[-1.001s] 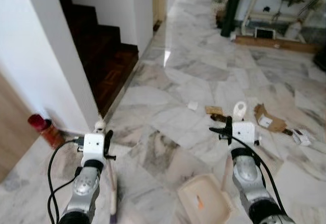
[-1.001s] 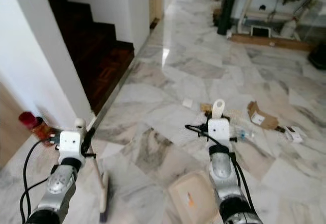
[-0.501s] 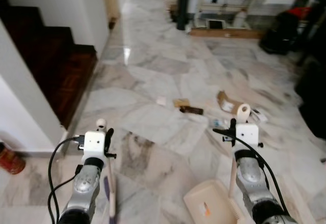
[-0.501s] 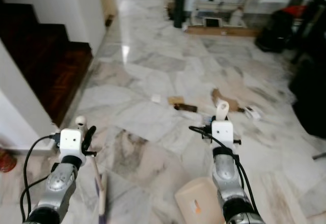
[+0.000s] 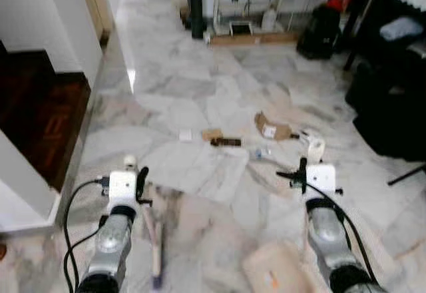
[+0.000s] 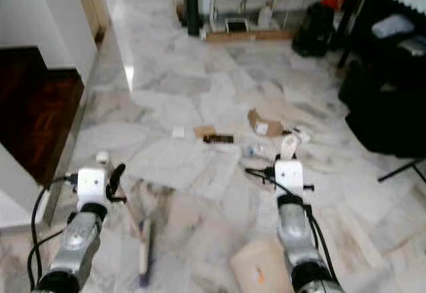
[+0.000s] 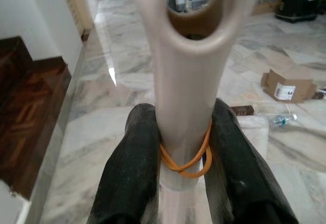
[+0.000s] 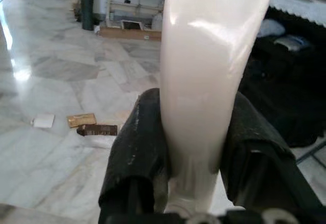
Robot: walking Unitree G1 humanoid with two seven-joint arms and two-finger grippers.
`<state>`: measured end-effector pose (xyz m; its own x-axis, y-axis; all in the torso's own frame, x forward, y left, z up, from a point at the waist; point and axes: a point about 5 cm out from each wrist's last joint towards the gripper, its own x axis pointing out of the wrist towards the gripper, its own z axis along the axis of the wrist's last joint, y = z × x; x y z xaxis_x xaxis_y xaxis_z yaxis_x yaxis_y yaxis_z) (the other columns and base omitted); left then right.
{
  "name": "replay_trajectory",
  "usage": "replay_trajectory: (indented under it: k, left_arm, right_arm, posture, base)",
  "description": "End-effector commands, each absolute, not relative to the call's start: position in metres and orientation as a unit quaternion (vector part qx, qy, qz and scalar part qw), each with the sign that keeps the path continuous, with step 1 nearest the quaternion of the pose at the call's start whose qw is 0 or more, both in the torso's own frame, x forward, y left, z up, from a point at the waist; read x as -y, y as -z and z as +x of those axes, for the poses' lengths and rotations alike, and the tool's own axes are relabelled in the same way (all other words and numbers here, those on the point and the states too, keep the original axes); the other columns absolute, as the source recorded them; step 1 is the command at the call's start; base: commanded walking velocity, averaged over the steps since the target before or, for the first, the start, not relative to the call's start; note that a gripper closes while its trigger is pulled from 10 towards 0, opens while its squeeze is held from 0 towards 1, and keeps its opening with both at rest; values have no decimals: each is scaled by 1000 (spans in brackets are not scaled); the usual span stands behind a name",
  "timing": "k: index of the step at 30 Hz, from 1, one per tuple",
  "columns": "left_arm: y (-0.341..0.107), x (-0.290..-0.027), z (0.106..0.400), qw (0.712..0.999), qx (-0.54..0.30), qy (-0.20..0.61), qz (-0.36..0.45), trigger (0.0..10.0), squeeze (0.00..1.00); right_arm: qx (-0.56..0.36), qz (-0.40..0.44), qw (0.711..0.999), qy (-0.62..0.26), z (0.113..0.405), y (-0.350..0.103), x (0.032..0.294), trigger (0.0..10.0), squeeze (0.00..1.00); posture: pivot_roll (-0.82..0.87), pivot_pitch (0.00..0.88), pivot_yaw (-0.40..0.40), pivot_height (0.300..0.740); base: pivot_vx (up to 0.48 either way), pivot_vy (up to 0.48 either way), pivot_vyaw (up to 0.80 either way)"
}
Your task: Sweep floor
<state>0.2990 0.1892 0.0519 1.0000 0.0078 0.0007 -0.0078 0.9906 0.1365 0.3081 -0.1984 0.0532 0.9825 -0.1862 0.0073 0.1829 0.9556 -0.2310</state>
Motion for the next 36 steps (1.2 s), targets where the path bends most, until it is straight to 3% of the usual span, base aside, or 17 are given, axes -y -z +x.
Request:
replay_trajectory:
  k: [1,19,36]
  left_arm:
    - [-53,-193,300,997,-4,-9,72,10000,0]
    - [-53,-199,302,997,-13,0,81,10000,0]
    - [-60,-201,306,996,-4,-3,88,10000,0]
  right_arm:
    - [11,-122,988,94,313,-62,201,10000,0]
    - [14,-118,988,97,310,-59,196,10000,0]
    - [15,-111,990,90,314,-62,190,10000,0]
  posture:
    - [54,0,21,740]
    - [-30,0,67,740]
    - [24,0,64,740]
  base:
    - [0,0,0]
    - [0,0,0]
    - [270,0,0]
